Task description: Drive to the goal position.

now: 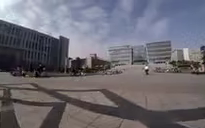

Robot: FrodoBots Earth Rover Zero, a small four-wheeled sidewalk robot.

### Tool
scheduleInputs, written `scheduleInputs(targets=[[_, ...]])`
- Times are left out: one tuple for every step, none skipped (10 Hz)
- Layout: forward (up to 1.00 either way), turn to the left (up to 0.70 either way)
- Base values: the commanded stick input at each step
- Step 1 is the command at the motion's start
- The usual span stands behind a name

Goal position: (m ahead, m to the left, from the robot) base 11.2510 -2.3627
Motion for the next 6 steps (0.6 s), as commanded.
scheduleInputs(targets=[[0.85,0.00],[0.85,0.00],[0.85,0.00],[0.85,0.00],[0.85,0.00],[0.85,0.00]])
